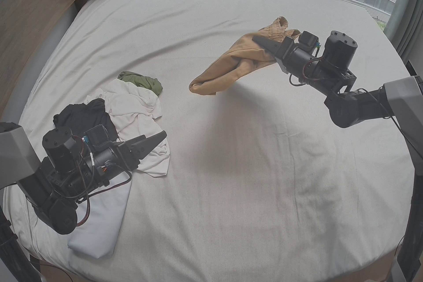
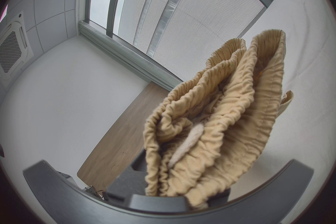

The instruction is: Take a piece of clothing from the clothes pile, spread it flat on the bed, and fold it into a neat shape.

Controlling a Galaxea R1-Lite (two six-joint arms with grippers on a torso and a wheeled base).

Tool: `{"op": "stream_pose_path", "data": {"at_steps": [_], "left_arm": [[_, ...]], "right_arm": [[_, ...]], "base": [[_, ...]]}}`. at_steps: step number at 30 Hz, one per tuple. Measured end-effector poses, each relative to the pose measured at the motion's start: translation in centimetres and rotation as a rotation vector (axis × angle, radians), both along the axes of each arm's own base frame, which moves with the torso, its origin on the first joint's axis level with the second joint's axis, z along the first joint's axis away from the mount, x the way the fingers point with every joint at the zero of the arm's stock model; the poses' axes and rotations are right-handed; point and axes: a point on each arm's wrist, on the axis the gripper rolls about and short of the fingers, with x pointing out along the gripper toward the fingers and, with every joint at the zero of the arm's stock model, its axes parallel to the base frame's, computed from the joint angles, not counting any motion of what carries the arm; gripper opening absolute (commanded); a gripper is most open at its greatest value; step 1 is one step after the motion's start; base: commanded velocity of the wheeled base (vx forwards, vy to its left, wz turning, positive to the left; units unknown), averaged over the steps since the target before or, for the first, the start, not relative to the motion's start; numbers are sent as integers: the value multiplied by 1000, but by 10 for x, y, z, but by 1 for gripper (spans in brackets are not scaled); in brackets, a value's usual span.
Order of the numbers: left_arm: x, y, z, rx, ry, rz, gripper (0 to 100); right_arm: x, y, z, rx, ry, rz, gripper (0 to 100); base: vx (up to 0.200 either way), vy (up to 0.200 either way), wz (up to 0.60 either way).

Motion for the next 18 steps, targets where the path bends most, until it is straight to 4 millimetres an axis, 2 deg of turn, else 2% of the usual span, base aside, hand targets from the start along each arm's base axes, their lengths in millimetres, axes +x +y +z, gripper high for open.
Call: {"op": "stream_pose_path", "data": {"at_steps": [7, 11, 13, 18], "left_arm": [[0, 0, -1, 0, 5, -2, 100], [0, 0, -2, 0, 7, -5, 100], [0, 0, -2, 0, 9, -4, 100], [-1, 0, -3, 1, 13, -6, 100]], "right_arm": [[19, -1, 13, 11, -29, -18, 0], [32, -3, 13, 13, -35, -31, 0], [40, -4, 5, 7, -17, -37, 0], [63, -4, -39, -43, 64, -62, 0]], "base": [[0, 0, 0], [0, 0, 0], [0, 0, 0], [0, 0, 0]]}}
